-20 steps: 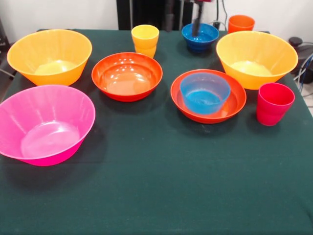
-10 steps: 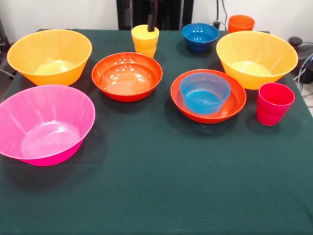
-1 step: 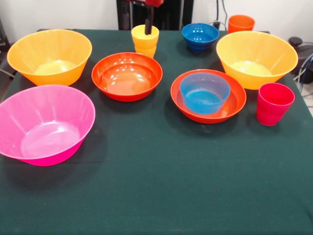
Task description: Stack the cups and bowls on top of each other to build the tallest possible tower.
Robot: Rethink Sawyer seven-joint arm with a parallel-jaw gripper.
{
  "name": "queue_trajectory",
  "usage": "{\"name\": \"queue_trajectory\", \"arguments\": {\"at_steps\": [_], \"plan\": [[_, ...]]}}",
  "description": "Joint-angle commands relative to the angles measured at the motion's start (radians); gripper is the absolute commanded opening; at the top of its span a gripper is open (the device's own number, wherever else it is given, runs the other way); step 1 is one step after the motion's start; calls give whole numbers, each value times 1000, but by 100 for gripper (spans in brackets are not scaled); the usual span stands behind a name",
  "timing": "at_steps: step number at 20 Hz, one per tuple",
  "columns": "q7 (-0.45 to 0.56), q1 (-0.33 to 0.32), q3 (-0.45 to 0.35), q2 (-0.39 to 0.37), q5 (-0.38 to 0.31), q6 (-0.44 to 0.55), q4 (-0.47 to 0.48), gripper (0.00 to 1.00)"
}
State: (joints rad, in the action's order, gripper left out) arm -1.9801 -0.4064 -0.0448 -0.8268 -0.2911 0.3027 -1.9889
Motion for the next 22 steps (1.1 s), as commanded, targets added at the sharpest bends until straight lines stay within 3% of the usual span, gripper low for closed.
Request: {"name": "queue_trajectory", "arguments": {"at_steps": [1, 11, 22], "plan": [[0, 39, -117, 134, -106, -121, -44, 100], [32, 32, -154, 200, -178, -149, -22, 100], [16, 39, -141, 284, -273, -189, 46, 100]]}}
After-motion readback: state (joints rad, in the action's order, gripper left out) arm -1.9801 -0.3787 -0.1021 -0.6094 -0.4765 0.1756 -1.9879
